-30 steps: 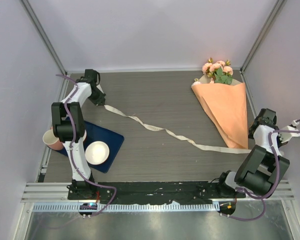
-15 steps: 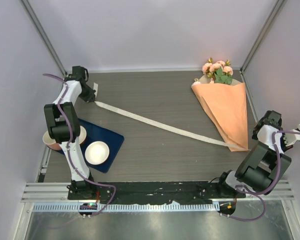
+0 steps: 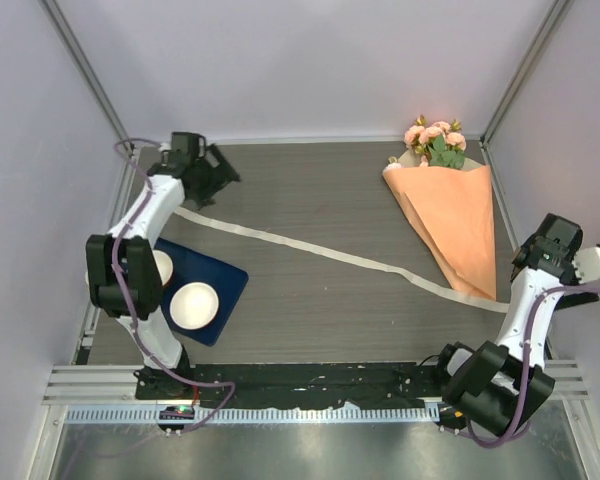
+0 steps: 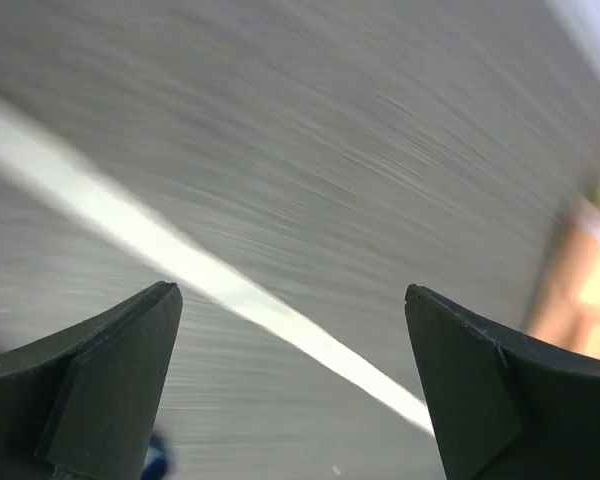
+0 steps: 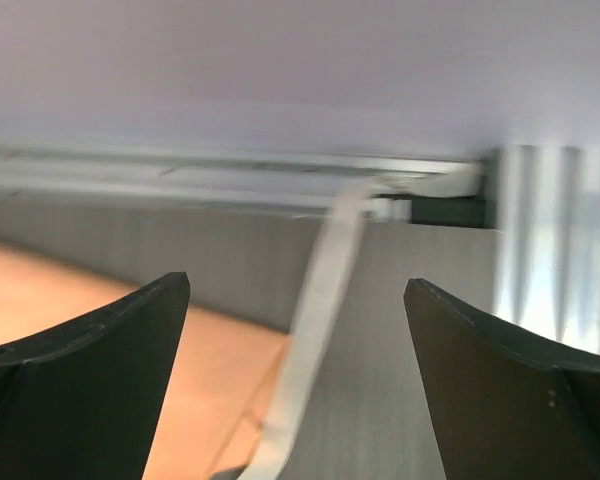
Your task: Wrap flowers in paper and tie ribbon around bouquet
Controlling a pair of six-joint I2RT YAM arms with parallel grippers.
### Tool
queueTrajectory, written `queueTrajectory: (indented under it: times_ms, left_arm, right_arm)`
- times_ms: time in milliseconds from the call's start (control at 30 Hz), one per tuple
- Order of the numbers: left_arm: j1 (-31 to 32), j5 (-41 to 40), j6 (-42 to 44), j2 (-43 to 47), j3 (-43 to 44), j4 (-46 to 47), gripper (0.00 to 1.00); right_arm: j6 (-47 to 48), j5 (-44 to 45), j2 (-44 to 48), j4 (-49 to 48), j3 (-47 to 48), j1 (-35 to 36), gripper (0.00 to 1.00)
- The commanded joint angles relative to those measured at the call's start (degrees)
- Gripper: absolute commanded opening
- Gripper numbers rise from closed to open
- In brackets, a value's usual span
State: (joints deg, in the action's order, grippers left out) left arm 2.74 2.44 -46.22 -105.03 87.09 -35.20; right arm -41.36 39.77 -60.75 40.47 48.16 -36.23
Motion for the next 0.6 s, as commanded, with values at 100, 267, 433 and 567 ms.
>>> queueTrajectory:
  times_ms: [100, 267, 433, 567]
  left_arm:
    - [28.53, 23.57, -3.69, -2.69, -2.73, 40.10, 1.00]
    - [37.49, 26.48, -12.84, -20.43, 5.77, 62.59, 1.00]
    - [41.55, 25.08, -17.67, -35.13, 20.64, 61.39, 1.00]
    - [44.36, 20.16, -19.52, -42.17, 29.87, 56.22, 1.00]
  right_arm:
    - [17.53, -39.06, -5.59, -22.35, 2.27, 8.00, 0.96]
    - [22.37, -52.23, -21.48, -30.34, 6.60, 6.79, 0.79]
    - [20.71, -53.74, -27.93, -39.38, 4.93, 6.26, 0.83]
    - [21.76, -54.27, -31.97, -40.12, 6.24, 6.17, 0.83]
